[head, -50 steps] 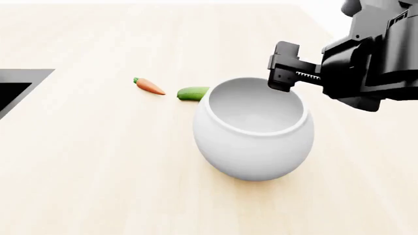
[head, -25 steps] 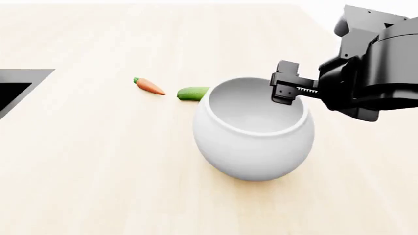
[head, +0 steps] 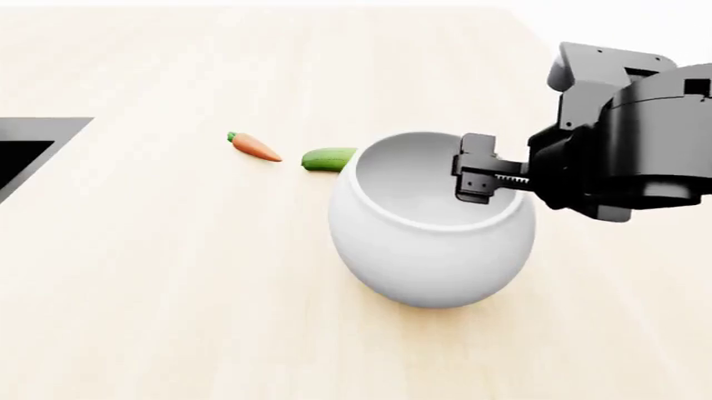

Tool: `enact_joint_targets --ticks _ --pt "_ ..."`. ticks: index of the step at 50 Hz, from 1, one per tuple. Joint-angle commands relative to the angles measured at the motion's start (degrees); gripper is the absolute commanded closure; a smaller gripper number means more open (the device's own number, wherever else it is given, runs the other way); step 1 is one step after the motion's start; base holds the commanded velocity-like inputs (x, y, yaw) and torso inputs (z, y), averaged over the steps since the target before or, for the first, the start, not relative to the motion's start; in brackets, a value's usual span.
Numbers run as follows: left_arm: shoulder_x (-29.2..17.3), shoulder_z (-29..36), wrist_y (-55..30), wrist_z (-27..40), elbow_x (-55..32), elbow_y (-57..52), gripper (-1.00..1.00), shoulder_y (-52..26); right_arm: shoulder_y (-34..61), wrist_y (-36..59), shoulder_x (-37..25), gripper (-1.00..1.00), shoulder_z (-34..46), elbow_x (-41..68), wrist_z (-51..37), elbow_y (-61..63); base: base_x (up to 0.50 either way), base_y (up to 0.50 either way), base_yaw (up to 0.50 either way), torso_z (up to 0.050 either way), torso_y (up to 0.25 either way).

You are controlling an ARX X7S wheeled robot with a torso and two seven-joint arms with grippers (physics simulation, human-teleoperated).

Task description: Place the two vegetables and bowl onto the tray for setting up a vegetable dip station.

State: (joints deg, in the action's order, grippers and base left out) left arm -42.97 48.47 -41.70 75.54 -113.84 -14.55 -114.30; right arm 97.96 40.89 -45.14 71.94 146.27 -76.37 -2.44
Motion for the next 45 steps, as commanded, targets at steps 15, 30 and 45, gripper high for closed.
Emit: enact_joint_targets --ticks 15,30,45 --pt "0.02 -0.05 0.17 0.17 -0.18 -0.31 -1.0 0.05 0.19 2.58 0.86 1.0 1.07 -2.16 2.12 0.36 0.0 0.0 0.0 0.0 0.0" --pt "-0.14 -0.2 0.1 0.05 -0.18 0.19 -1.0 -0.34 4.52 6.27 1.96 1.0 2.4 -3.9 -0.24 -0.58 0.0 0.0 0.0 0.0 0.0" --pt "-0.28 -0.32 0.12 0.23 -0.37 0.17 -1.0 -0.47 14.27 10.85 2.1 1.0 2.46 -2.38 -5.49 -1.11 0.0 0.0 0.0 0.0 0.001"
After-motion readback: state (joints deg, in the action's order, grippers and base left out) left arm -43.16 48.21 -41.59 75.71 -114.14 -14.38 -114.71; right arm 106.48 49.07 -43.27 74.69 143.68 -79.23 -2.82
